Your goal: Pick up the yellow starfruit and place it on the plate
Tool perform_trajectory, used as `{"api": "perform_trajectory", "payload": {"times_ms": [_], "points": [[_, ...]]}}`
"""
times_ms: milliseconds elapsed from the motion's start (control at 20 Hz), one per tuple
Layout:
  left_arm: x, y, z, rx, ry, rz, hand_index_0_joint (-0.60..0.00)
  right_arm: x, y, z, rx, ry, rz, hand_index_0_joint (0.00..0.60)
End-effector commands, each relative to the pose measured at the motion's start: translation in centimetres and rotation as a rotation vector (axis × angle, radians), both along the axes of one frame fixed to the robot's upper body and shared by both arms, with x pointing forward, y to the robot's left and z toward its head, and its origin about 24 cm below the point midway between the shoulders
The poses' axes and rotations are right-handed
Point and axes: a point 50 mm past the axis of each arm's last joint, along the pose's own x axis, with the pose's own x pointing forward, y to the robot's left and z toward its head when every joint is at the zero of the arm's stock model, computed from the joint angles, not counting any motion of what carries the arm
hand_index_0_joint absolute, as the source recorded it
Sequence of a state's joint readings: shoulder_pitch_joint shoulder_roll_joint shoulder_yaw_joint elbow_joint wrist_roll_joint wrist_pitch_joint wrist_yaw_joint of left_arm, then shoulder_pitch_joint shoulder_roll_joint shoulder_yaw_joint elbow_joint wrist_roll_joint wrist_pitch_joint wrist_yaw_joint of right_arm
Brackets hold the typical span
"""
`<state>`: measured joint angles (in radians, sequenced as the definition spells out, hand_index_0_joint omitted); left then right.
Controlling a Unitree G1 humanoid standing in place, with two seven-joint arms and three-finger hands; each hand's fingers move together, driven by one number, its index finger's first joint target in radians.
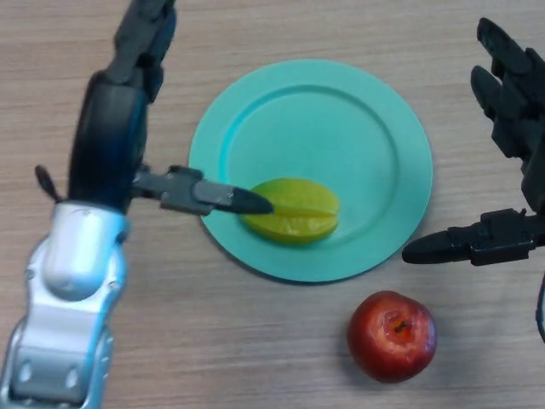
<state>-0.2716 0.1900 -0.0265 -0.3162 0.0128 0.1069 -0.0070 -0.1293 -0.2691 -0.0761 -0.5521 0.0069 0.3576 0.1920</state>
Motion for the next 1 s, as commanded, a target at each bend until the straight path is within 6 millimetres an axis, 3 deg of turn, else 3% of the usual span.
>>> {"api": "perform_trajectory", "payload": {"times_ms": [50,200,550,1000], "points": [[-1.9,2.0,3.0,-0.040,-0.204,-0.003,0.000,-1.0,-0.4,3.0,-0.009,-0.235,0.011,0.000],[-3.0,3.2,3.0,-0.115,-0.175,-0.041,0.000,-1.0,-0.5,2.7,0.016,-0.230,0.016,0.000],[-4.3,4.4,3.0,-0.057,-0.164,0.048,0.000,-0.7,0.0,2.7,0.046,-0.217,0.056,0.000],[-4.8,4.4,3.0,-0.077,-0.188,0.072,0.000,-0.7,0.5,2.3,0.046,-0.196,0.080,0.000]]}}
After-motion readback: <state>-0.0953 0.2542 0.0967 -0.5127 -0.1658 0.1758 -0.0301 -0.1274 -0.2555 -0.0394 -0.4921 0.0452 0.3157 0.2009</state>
